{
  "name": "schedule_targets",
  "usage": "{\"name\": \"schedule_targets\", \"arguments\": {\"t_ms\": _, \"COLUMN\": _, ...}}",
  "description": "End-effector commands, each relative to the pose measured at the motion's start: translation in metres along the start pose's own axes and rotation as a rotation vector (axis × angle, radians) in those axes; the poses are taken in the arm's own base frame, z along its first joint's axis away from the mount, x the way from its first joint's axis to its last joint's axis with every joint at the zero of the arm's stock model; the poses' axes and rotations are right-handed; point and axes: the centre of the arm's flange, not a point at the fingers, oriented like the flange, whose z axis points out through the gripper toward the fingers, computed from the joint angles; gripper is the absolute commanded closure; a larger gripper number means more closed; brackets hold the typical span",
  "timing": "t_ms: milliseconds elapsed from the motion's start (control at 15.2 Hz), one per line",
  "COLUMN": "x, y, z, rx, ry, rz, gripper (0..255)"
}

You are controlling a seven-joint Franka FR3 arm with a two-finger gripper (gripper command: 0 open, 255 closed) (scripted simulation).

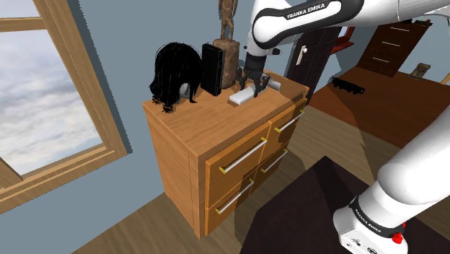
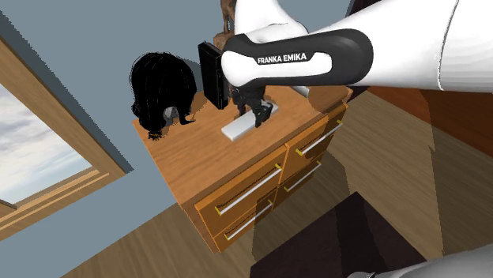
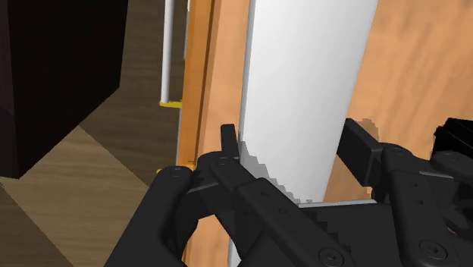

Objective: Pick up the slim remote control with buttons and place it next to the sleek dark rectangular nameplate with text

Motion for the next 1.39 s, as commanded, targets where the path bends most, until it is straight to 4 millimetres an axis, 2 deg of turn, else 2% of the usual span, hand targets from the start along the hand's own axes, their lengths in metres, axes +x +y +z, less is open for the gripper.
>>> {"name": "schedule_targets", "arguments": {"t_ms": 0, "x": 0.027, "y": 0.004, "z": 0.001, "rx": 0.001, "ry": 0.0, "rz": -0.002, "gripper": 255}}
{"name": "schedule_targets", "arguments": {"t_ms": 1320, "x": 0.288, "y": 0.047, "z": -0.002, "rx": 0.001, "ry": 0.0, "rz": -0.002, "gripper": 255}}
